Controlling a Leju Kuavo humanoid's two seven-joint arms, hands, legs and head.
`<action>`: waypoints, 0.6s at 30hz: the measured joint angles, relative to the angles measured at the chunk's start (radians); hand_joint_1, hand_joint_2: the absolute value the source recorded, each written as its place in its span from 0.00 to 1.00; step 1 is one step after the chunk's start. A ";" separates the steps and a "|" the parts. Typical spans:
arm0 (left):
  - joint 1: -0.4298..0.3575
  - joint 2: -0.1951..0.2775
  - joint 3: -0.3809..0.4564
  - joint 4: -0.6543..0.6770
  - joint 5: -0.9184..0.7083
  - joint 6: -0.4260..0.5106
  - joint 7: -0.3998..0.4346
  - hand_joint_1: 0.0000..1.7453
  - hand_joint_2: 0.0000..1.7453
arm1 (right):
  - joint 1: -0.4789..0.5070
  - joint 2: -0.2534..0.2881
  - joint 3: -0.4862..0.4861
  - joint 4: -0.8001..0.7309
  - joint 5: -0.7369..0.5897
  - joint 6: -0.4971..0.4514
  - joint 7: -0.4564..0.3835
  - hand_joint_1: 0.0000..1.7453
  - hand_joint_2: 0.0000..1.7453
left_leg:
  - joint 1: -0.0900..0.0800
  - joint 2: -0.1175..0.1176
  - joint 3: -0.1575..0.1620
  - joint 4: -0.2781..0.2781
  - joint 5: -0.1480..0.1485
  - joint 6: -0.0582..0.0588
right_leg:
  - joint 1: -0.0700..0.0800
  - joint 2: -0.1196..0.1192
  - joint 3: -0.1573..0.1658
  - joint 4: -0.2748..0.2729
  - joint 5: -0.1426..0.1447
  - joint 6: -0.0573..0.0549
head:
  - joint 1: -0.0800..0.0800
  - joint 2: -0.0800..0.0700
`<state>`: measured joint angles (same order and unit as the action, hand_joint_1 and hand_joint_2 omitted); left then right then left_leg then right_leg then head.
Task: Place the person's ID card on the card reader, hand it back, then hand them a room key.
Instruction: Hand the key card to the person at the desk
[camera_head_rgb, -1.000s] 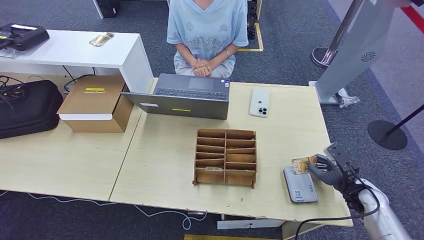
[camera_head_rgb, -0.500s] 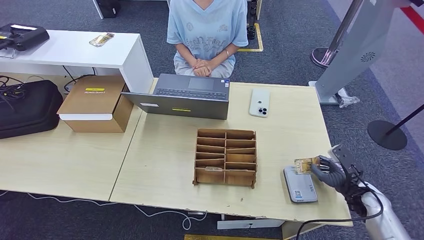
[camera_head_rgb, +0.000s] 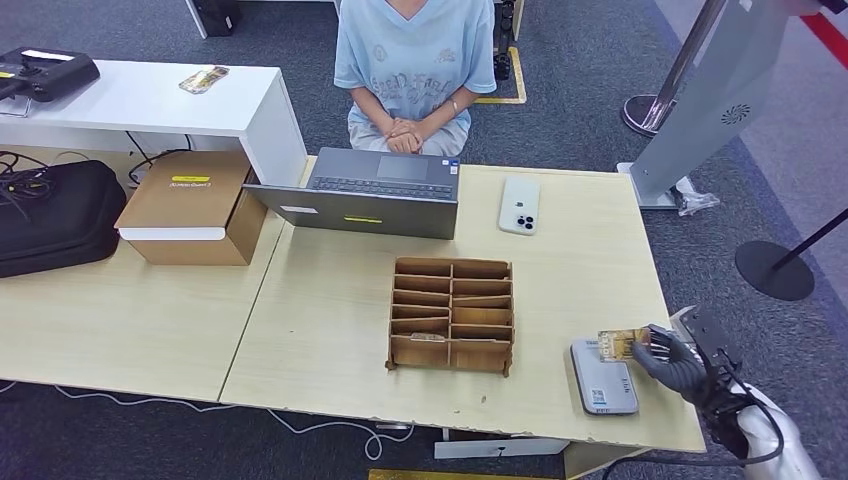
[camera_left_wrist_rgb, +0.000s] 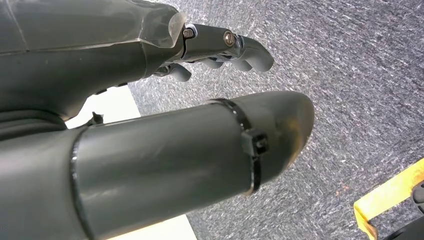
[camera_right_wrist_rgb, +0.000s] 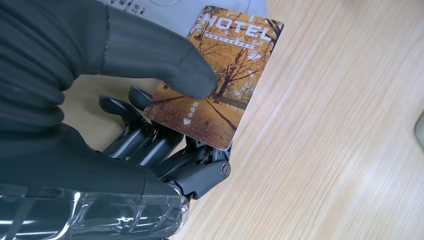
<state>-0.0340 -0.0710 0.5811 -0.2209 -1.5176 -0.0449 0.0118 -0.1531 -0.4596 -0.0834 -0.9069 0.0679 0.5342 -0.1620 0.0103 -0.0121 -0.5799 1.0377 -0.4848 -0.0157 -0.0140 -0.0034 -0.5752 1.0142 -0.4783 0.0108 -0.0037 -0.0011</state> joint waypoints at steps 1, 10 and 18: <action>0.000 0.000 0.000 0.000 -0.001 0.000 0.000 0.00 0.00 | 0.010 0.001 -0.006 -0.010 0.001 0.001 0.002 1.00 1.00 | 0.000 0.000 0.000 0.000 0.000 0.000 | 0.000 0.000 0.000 0.000 0.000 0.000 | 0.000 0.000; 0.000 0.004 0.000 0.000 -0.010 0.002 0.000 0.00 0.00 | 0.078 0.010 -0.069 -0.077 0.016 0.027 0.014 1.00 1.00 | 0.000 0.000 0.001 0.000 0.000 0.000 | 0.000 0.000 0.001 0.000 0.000 0.000 | 0.000 0.000; 0.000 0.006 0.000 0.000 -0.016 0.002 0.000 0.00 0.00 | 0.084 0.011 -0.082 -0.083 0.037 0.030 0.015 1.00 1.00 | 0.000 0.000 0.001 0.000 0.000 0.000 | 0.000 0.000 0.001 0.000 0.000 0.000 | 0.000 0.000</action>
<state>-0.0344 -0.0651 0.5810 -0.2209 -1.5336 -0.0427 0.0114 -0.0694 -0.4490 -0.1656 -0.9903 0.1051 0.5644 -0.1472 0.0103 -0.0117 -0.5790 1.0378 -0.4848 -0.0156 -0.0140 -0.0032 -0.5743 1.0139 -0.4780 0.0111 -0.0037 -0.0011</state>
